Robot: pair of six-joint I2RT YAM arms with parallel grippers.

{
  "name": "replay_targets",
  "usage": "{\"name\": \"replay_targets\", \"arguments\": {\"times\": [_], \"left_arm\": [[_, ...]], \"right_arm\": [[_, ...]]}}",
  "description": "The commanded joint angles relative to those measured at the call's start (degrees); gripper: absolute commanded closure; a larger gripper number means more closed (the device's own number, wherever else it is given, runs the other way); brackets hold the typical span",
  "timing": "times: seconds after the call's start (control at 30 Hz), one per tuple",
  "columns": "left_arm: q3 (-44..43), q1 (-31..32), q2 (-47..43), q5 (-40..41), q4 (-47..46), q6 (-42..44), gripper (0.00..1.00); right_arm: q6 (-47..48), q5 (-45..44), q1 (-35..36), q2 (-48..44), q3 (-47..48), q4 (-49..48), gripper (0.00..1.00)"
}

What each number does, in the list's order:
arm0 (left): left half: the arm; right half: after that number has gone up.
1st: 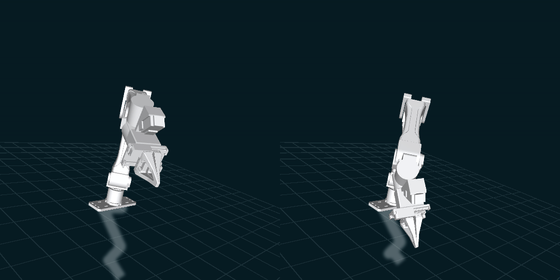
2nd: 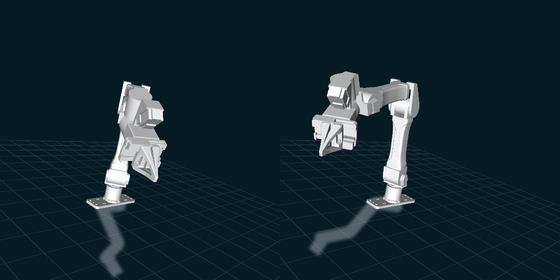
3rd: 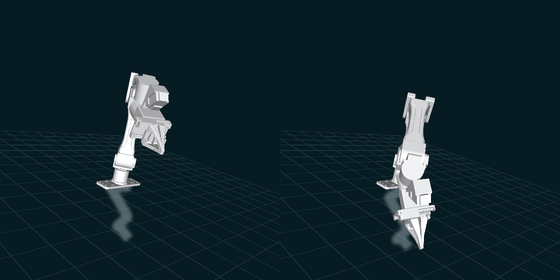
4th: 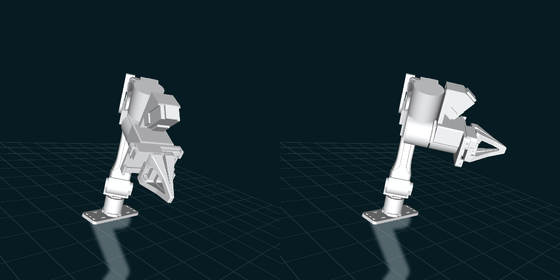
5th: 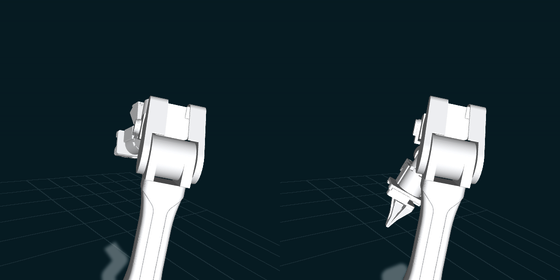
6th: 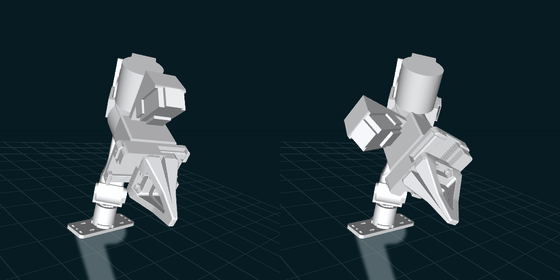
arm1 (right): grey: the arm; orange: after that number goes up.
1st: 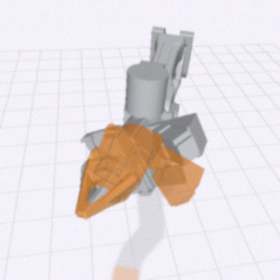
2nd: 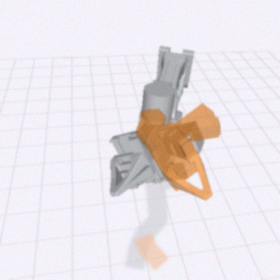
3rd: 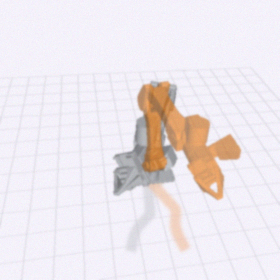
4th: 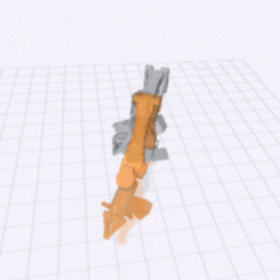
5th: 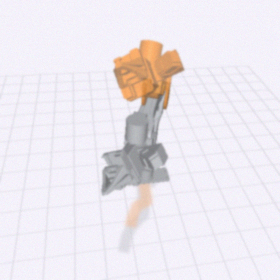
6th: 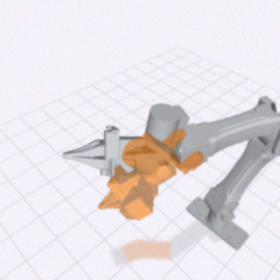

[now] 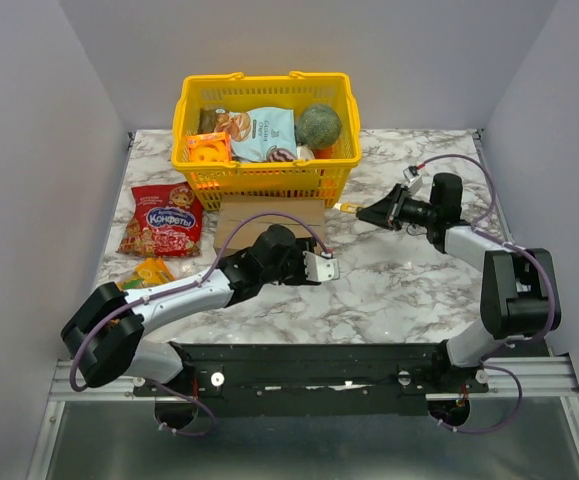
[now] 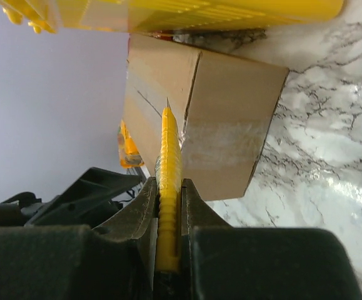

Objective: Unpack the express box

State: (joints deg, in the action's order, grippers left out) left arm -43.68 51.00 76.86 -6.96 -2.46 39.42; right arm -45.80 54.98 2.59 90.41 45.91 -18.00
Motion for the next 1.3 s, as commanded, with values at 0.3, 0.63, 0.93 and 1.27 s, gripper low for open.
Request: {"name": "replay_targets", "arguments": {"times": [0.3, 0.63, 0.93, 1.27], "left_arm": [[-1.8, 0.6, 2.2, 1.8, -1.8, -0.6, 0.36], [-1.0, 0.5, 2.3, 1.8, -1.8, 0.0, 0.37], [-0.4, 0.5, 2.0, 1.9, -1.8, -0.4, 0.37], [-0.1, 0.5, 1.8, 2.0, -1.9, -0.7, 0.37]], "right_arm": [[-3.2, 2.2, 0.1, 6.4, 4.7, -1.9, 1.00], [-6.0, 5.3, 0.1, 7.9, 4.6, 1.6, 0.99], [-5.9, 5.7, 0.4, 8.8, 5.8, 3.1, 1.00], [-5.9, 6.1, 1.3, 9.7, 5.9, 3.9, 1.00]]}}
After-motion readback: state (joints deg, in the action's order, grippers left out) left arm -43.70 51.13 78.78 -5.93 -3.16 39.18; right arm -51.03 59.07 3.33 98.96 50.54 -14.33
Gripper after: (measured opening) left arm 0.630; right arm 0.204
